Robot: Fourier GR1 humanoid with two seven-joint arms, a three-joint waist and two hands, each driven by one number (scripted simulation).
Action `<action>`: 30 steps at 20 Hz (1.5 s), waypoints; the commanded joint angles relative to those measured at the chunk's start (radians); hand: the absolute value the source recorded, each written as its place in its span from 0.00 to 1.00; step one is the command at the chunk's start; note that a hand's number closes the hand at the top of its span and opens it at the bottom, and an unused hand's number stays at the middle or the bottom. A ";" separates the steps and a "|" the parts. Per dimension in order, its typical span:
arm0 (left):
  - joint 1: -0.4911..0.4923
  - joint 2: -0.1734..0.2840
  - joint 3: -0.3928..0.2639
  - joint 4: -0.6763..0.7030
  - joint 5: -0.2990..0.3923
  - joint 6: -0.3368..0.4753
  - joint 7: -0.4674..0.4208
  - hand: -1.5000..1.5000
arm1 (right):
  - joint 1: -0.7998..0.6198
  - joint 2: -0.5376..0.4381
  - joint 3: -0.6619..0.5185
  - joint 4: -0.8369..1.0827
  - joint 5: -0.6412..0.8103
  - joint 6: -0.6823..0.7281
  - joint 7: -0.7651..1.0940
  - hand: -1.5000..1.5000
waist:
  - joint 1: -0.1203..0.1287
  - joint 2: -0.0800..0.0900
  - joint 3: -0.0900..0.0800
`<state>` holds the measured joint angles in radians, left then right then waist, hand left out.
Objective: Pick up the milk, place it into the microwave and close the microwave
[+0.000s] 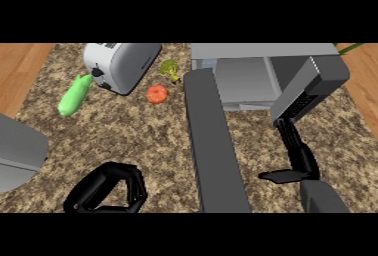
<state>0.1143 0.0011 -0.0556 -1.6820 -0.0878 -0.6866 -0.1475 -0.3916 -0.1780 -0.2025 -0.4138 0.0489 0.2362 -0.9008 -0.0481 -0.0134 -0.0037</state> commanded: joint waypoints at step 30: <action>-0.490 0.000 -0.893 0.566 0.179 0.840 -0.091 1.00 | 0.692 -0.220 0.108 -1.157 -0.473 0.359 0.296 0.00 | -0.053 0.021 -0.002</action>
<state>-0.3203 0.0145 -0.8194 -1.1338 0.0227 0.0444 -0.2707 0.2982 -0.3994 -0.1252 -1.4725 -0.3786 0.5284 -0.6143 -0.0787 0.0040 -0.0040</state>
